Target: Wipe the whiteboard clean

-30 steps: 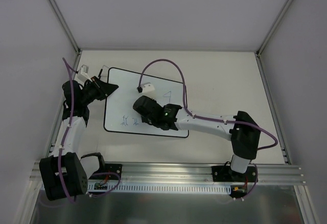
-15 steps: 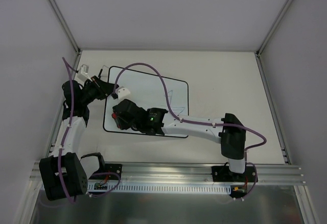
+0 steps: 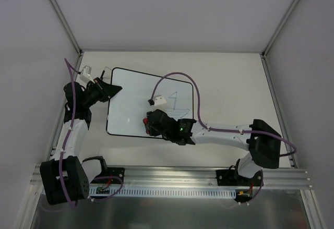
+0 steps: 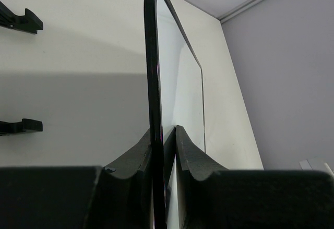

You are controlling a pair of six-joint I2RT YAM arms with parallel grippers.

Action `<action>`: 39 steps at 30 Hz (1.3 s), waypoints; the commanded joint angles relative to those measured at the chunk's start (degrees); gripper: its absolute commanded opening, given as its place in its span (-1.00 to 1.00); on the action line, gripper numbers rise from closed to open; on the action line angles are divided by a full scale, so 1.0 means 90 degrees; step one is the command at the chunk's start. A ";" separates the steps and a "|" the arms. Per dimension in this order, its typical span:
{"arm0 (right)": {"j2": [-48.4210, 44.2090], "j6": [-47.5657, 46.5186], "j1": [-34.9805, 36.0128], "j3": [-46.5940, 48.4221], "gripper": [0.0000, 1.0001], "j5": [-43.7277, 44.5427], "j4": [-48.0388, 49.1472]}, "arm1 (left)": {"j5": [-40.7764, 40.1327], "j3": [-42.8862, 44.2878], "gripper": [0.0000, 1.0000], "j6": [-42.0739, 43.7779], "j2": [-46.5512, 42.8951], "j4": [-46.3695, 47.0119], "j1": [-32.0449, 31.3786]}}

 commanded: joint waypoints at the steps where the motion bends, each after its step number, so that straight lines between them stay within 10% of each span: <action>1: -0.0226 0.0385 -0.0251 -0.0857 -0.99 0.0854 -0.0576 | -0.0014 0.0393 -1.00 0.0692 -0.0153 0.0962 -0.0109; 9: -0.0306 0.0230 -0.0398 -0.0937 -0.99 0.0886 -0.0439 | 0.0025 0.0364 -1.00 0.0644 -0.0173 0.0972 -0.0109; 25: 0.1570 -0.1157 0.0471 0.2667 -0.99 -0.0503 -0.0478 | -0.0034 0.0266 -1.00 0.0565 -0.0261 0.0972 -0.0119; 39: -0.0294 0.0034 -0.1012 -0.0826 -1.00 0.0308 -0.0117 | -0.0024 0.0237 -1.00 0.0614 -0.0241 0.0972 -0.0129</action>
